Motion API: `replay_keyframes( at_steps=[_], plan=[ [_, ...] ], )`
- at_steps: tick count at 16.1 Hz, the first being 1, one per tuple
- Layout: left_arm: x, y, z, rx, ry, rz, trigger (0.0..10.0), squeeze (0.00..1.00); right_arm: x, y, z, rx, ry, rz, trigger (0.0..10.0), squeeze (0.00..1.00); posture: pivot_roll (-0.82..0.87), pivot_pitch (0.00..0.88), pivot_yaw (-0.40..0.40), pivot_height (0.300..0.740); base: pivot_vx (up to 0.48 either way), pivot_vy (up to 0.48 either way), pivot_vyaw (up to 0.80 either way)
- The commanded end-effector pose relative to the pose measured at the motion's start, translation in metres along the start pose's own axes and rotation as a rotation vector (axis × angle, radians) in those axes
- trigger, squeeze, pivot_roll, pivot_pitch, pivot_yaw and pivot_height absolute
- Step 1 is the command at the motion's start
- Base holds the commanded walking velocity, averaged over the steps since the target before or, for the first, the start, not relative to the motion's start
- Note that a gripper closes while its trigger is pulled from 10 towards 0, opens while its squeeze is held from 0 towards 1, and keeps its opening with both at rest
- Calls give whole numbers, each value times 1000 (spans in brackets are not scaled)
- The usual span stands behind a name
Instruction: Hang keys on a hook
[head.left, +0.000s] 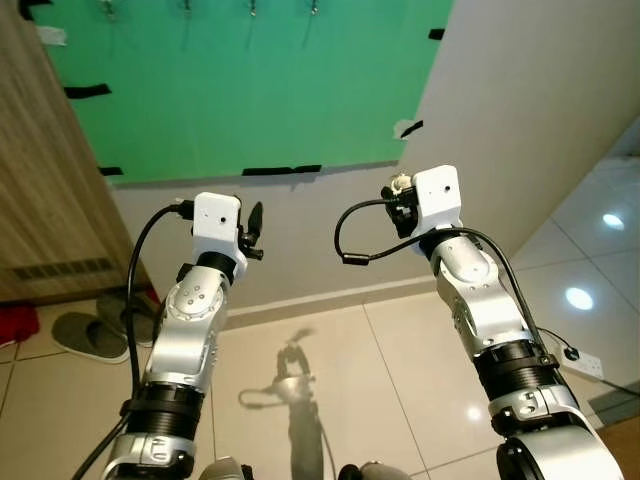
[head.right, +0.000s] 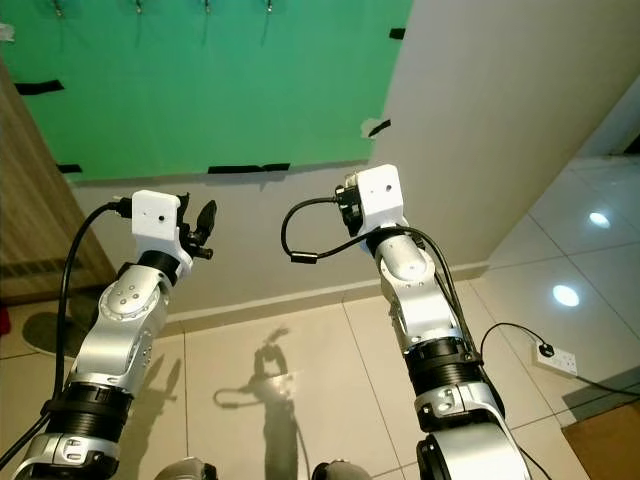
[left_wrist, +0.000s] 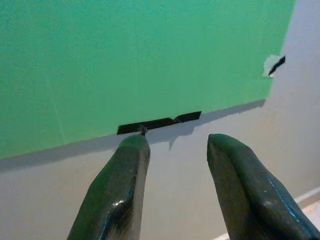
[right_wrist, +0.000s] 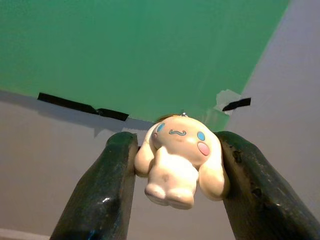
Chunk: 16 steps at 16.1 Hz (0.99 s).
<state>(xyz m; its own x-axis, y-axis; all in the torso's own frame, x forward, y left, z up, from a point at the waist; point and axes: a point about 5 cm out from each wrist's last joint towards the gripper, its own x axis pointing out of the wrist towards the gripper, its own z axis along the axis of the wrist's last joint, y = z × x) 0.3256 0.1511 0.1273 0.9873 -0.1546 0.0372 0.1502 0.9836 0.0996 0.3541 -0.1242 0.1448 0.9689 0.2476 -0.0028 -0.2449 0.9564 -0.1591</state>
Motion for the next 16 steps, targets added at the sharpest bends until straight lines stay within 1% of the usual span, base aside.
replay_keyframes(
  at_steps=[1,3,4,5,7,9,11,13,14,15,16],
  plan=[
    [3,-4,0,9,0,-25,10000,0,2,-3,3,17,-11,-11,10000,0,-39,29,-65,740,0,0,0],
    [7,-6,3,-13,-7,-11,10000,0,1,1,4,58,-31,-28,10000,0,-38,28,-61,740,0,0,0],
    [7,-8,4,-35,-16,5,10000,0,-1,7,2,66,-33,-22,10000,0,-40,28,-57,740,0,0,0],
    [8,-8,5,-79,-12,24,10000,0,-2,12,1,104,-27,1,10000,0,-41,34,-52,740,0,0,-800],
    [7,-9,6,-64,-23,9,10000,0,-2,12,-2,103,-14,5,10000,0,-43,40,-44,740,0,0,-800],
    [8,-8,4,-39,-16,1,10000,0,-1,12,0,94,-22,9,10000,0,-48,42,-38,740,0,0,-800],
    [8,-12,7,-61,-44,-58,10000,0,0,11,0,82,-21,-5,10000,0,-46,35,-38,740,0,0,-800],
    [9,-11,5,-56,-24,-28,10000,0,0,12,0,59,-31,-20,10000,0,-39,27,-40,740,0,0,-800],
    [9,-9,2,-83,-15,-12,10000,0,0,13,0,44,-40,-32,10000,0,-37,24,-41,740,0,0,-800],
    [9,-4,-2,-101,4,22,10000,0,-2,10,0,36,-53,-66,10000,0,-35,21,-42,740,0,0,-800],
    [-5,43,-25,-225,117,363,10000,0,-15,-11,-12,98,-57,-253,10000,0,-35,9,-38,740,0,0,-800]
  ],
)
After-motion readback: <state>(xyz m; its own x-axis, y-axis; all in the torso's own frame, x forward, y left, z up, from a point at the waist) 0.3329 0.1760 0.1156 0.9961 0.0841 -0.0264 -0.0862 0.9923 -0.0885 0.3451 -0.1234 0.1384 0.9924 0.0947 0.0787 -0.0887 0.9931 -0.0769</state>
